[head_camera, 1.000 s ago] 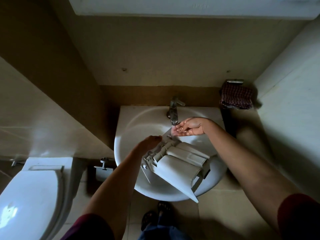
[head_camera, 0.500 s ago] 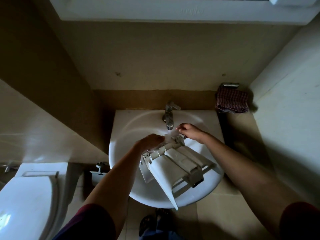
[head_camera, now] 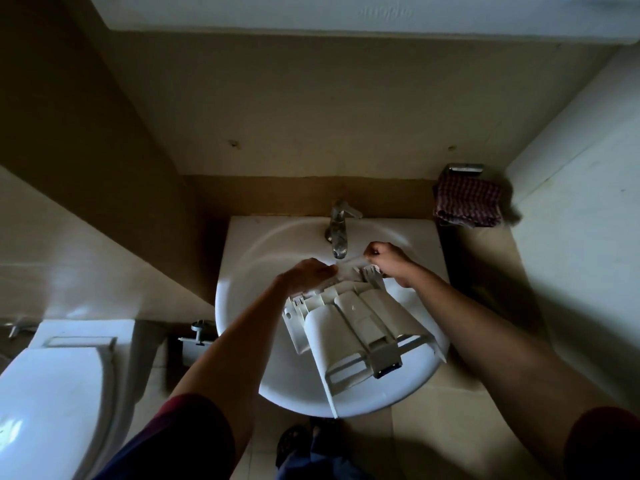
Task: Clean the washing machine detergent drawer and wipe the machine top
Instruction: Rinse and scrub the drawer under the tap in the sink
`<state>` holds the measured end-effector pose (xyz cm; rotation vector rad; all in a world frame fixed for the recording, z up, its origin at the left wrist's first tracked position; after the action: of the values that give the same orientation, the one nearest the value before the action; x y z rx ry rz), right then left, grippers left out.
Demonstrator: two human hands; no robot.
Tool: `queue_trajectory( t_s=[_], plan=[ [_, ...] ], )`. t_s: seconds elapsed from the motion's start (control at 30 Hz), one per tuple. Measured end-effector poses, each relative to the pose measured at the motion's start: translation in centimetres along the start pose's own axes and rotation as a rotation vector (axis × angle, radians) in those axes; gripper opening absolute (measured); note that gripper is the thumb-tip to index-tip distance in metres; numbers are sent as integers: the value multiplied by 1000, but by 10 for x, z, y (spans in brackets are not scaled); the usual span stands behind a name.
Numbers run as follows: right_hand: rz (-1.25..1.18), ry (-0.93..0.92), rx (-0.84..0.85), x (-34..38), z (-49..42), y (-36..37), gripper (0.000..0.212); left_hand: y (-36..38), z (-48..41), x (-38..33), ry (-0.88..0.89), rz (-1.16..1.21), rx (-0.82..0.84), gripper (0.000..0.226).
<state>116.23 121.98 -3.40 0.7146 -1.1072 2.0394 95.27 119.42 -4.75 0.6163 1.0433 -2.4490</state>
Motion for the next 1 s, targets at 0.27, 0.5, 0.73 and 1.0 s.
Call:
queue_trajectory(
  t_s=[0.27, 0.5, 0.73, 1.0],
  plan=[
    [-67, 63, -159, -34, 10, -13, 21, -11, -2, 24, -14, 95, -148, 26],
    [-74, 111, -271, -56, 22, -25, 20, 9, 8, 27, -120, 738, -159, 26],
    [-89, 164, -377, -62, 34, -32, 21, 30, 12, 14, -170, 884, -178, 30],
    [-101, 167, -455, -66, 54, -30, 17, 34, 11, 4, -175, 822, -183, 31]
  ],
)
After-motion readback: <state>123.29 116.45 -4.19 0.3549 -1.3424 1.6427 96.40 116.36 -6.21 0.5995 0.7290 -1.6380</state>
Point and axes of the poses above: each hand's wrist, its own z-axis away from the middle knuckle, its own y-axis out of the palm, x = y × z, the point moved 1 cm from there along -z, towards the middle knuckle, and after that the axes turned 6 degrees about -y, right-handed, at the moved point
